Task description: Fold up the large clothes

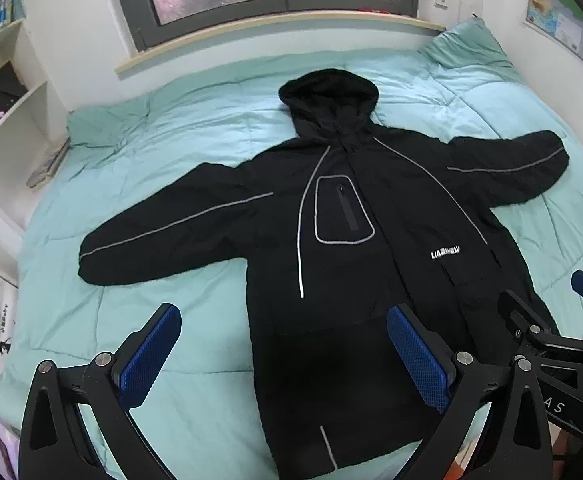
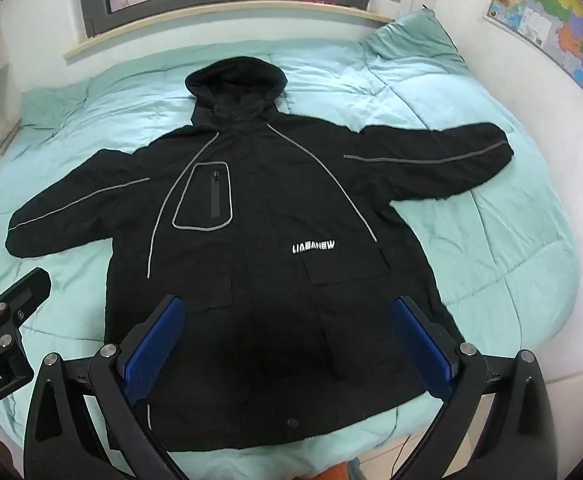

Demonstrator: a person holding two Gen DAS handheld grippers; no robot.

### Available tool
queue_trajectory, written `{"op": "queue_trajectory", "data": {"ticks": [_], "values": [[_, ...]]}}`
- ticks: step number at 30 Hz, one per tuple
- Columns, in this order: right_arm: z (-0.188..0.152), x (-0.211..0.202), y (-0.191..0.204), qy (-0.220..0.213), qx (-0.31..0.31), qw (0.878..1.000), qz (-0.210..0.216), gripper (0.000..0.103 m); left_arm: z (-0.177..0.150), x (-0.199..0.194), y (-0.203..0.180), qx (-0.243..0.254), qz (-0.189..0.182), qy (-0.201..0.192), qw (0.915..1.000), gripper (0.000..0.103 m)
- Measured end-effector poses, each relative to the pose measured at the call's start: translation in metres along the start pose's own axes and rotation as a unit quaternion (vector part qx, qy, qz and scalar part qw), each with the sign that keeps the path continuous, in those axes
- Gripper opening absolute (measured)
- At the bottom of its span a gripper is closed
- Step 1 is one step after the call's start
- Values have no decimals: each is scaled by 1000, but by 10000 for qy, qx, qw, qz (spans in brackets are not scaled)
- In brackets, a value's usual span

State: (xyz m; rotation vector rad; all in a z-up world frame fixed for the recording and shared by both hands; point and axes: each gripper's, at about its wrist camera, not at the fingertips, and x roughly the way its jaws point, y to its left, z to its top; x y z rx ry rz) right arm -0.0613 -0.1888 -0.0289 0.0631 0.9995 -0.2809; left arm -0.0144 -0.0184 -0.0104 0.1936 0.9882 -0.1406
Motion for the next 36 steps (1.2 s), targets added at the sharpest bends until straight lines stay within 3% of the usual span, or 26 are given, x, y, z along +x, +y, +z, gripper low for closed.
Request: {"op": "queue_trajectory", "data": {"ticks": [9,18,24,36], "values": [[16,7,-39,-64,-226,9997,61,103,11,-1,-37,-332,-1,29,9994,102],[25,25,-115,88,-3,9999,103,103,17,-3,-111,-283,-131,122,9994,102],[32,37,-165,134,171,9997,57,103,23,-12,-146,-515,-288,7,9983,102],[70,63,-231,-48,419,9989,194,103,29,-11,-184,-756,-23,73,9971,102]]}}
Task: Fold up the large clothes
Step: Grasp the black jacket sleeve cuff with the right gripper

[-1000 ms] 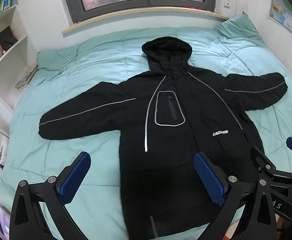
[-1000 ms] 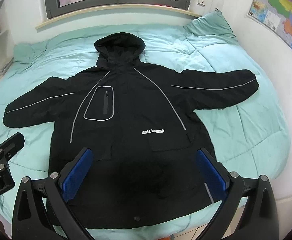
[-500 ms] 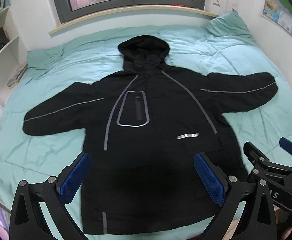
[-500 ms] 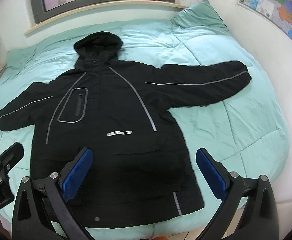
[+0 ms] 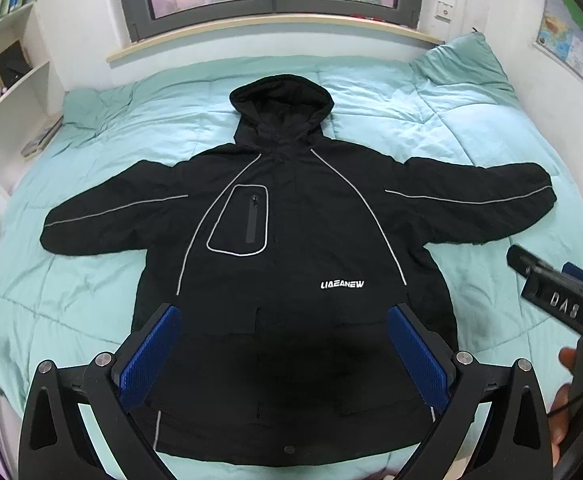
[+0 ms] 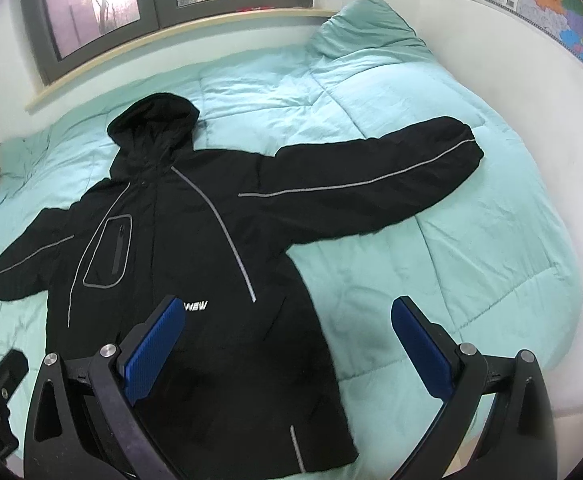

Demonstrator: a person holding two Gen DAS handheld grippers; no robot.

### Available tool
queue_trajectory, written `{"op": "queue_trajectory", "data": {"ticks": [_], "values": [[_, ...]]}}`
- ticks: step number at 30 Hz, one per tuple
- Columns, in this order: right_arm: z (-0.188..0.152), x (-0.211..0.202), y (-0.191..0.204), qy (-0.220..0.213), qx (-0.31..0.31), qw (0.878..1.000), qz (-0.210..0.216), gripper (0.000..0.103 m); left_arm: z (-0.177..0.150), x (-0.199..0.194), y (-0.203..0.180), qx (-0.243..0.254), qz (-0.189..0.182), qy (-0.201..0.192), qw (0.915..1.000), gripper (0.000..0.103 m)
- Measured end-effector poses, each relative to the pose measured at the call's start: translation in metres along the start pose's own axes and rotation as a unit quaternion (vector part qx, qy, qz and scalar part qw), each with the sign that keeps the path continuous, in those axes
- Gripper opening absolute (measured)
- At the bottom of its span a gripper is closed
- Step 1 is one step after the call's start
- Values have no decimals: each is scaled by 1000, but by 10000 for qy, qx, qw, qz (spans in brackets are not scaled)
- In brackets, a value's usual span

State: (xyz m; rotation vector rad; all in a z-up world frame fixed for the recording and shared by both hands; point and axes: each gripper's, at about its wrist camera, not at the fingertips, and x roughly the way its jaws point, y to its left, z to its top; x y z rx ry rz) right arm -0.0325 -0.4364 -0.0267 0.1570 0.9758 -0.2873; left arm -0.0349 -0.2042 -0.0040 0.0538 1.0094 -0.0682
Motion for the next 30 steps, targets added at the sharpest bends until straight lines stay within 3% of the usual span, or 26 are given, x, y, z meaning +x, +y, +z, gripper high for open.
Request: {"op": "queue_trajectory", "data": {"ticks": [10,15,20,24,30], "values": [[37,41,-35,7,-43,10000,-11,103,23,28,-16,-361,176,15,9992,102],[61,68,-73,-93,114,9998,-97,103,49,54,-46,-97,177,-53,9998,102],[95,101,-151,-200,687,9967,-384,103,87,100,-88,269,-122,114,9995,102],[124,134,-232,-215,1278,9876,-884,102,112,140,-129,672,-425,169,9967,102],[151,189,-324,154,2051,9761,-705,95,146,209,-202,1239,-1042,529,9854,102]]}}
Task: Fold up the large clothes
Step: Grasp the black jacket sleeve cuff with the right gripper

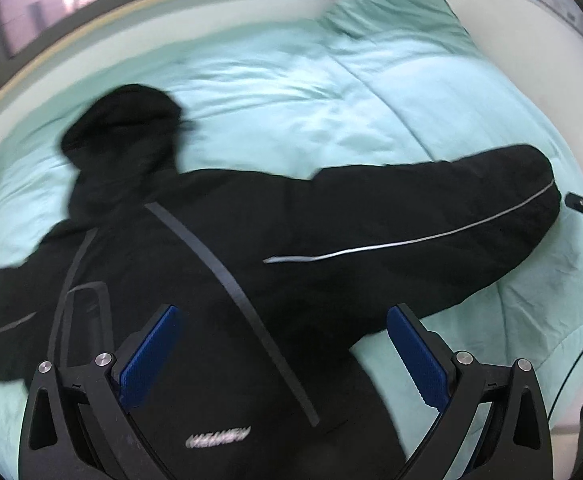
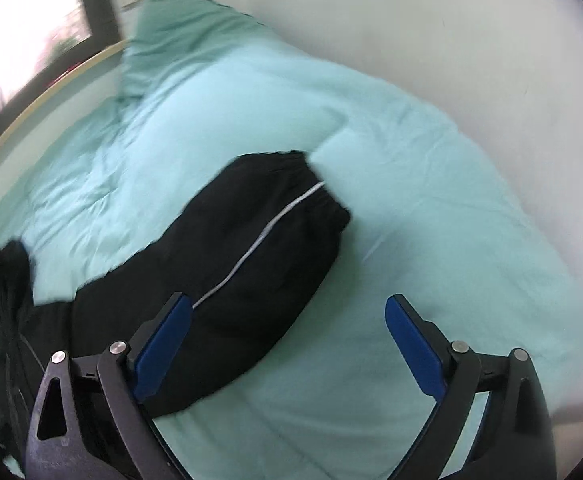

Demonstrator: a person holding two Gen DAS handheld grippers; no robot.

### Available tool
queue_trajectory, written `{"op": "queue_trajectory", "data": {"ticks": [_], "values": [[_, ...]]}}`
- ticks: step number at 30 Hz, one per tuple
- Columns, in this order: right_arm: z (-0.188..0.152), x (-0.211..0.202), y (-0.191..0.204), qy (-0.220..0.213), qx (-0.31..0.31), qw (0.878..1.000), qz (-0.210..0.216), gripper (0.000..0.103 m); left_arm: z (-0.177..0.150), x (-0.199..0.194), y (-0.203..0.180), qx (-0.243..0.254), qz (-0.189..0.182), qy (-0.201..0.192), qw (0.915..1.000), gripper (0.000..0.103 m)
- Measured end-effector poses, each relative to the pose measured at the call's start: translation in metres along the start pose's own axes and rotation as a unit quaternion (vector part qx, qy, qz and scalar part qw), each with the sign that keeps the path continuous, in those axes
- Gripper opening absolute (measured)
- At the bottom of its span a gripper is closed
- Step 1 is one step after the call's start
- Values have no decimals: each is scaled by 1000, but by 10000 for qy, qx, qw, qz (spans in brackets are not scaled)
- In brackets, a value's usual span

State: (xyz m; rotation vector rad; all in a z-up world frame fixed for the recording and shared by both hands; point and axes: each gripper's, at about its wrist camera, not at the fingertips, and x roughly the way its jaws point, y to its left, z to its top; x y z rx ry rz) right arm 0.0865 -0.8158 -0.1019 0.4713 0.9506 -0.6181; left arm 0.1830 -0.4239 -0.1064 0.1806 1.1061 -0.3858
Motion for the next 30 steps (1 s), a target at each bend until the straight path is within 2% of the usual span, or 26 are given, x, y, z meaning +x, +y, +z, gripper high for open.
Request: {"op": "queue_trajectory", "data": {"ticks": [4,7,11,14,15,16,17,18,19,20,22,24,28,30], "values": [[16,34,-14,251,189,9994,148,91,25,49,-28,263,-215,262,9991,102],[19,57,-16,405,297,9984,264,89,32,80,-39,345,-439,473,9973,102],[25,76,-12,431,297,9962,697,85,36,107,-45,349,-676,724,9945,102],[30,92,-15,586,532,9936,809,82,39,123,-52,404,-738,847,9928,102],[31,89,-14,494,508,9938,857,73,39,127,-54,428,-753,870,9924,102],[31,82,-13,387,439,9940,924,54,40,130,-56,460,-751,866,9923,102],[32,76,-10,343,394,9929,1066,43,42,136,-59,498,-729,848,9925,102],[30,63,-9,251,414,9899,1331,26,44,139,-61,538,-741,838,9923,102],[29,50,-9,120,420,9879,1489,24,44,141,-63,569,-804,837,9916,100],[28,36,-10,-53,329,9881,1502,23,45,144,-64,585,-901,857,9905,94],[23,14,-9,-381,45,9926,1156,22,46,154,-67,577,-1232,1028,9854,89],[17,16,-9,-341,-77,9944,997,22,45,166,-68,565,-1440,1150,9812,89],[5,73,-14,461,-19,9976,511,22,35,216,-77,825,-900,1512,9809,91],[4,78,-14,520,-23,9980,368,22,37,216,-74,790,-949,1491,9811,92]]}}
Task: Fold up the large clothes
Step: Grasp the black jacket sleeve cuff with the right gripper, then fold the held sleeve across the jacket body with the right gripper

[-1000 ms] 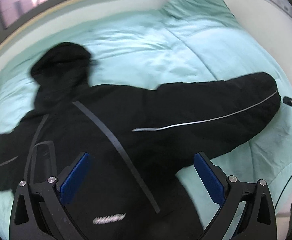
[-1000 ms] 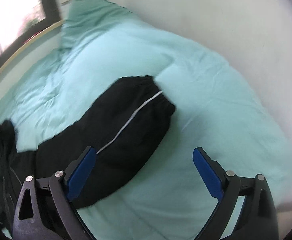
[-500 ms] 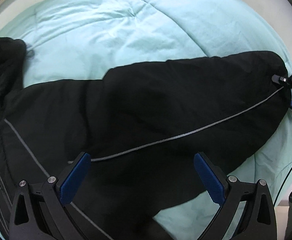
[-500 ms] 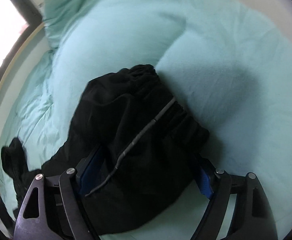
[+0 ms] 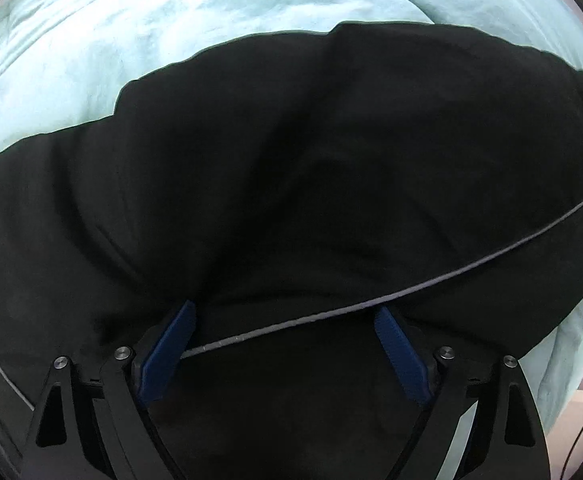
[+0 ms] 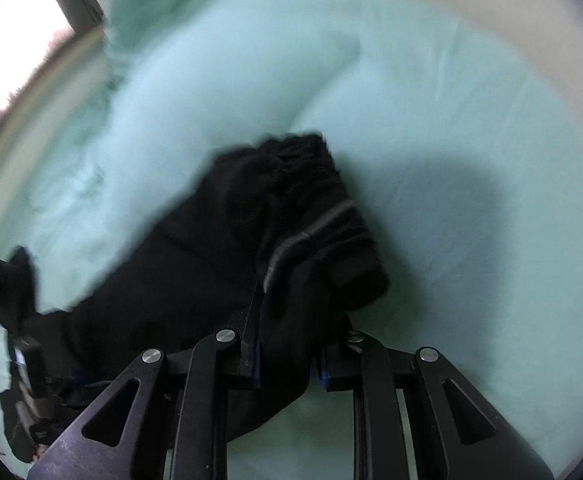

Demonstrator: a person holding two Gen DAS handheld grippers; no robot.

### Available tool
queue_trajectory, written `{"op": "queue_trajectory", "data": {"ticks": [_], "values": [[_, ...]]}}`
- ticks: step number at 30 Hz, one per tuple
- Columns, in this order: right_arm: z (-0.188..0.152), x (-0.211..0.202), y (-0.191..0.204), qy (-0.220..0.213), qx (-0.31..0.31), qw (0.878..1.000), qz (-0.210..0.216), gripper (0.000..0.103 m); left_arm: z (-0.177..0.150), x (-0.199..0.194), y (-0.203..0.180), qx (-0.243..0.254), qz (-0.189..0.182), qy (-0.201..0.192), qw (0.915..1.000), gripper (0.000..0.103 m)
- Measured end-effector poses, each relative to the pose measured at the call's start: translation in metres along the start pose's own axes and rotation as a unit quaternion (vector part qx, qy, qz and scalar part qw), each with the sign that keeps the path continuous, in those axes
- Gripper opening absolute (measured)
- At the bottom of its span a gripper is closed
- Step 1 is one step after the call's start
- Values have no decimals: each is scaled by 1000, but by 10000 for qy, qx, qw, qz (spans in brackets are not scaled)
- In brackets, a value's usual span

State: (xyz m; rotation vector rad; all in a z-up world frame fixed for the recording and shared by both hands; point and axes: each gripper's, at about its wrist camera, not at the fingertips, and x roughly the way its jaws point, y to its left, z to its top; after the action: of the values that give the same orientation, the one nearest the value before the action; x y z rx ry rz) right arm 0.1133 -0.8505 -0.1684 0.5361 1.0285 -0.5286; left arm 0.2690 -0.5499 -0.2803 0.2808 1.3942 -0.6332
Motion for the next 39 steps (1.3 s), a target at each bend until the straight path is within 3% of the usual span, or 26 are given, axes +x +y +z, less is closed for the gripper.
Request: {"op": "queue_trajectory", "data": {"ticks": [3,7,12,17,24,32,39], "values": [[2,-23,19,-135,-183,9997,-28,22,-9,-30,9,-23,-166,-256,9995,91],[-4,-61,65,-392,-742,9959,341,21,-37,-83,39,-207,-265,-751,9966,91],[-32,-89,157,-442,-1572,9821,936,21,-93,-143,104,-825,-73,-1216,9891,91],[-85,-95,270,-318,-2643,9567,1180,21,-150,-179,171,-1556,185,-1516,9759,91],[-155,-95,397,-101,-3569,9224,1477,21,-220,-220,250,-2293,761,-1817,9532,91],[-241,-63,508,276,-4386,8813,1737,21,-264,-229,296,-2694,948,-1853,9402,91],[-322,12,581,1074,-4900,8501,1605,21,-291,-219,314,-2866,1080,-1669,9372,91]]}}
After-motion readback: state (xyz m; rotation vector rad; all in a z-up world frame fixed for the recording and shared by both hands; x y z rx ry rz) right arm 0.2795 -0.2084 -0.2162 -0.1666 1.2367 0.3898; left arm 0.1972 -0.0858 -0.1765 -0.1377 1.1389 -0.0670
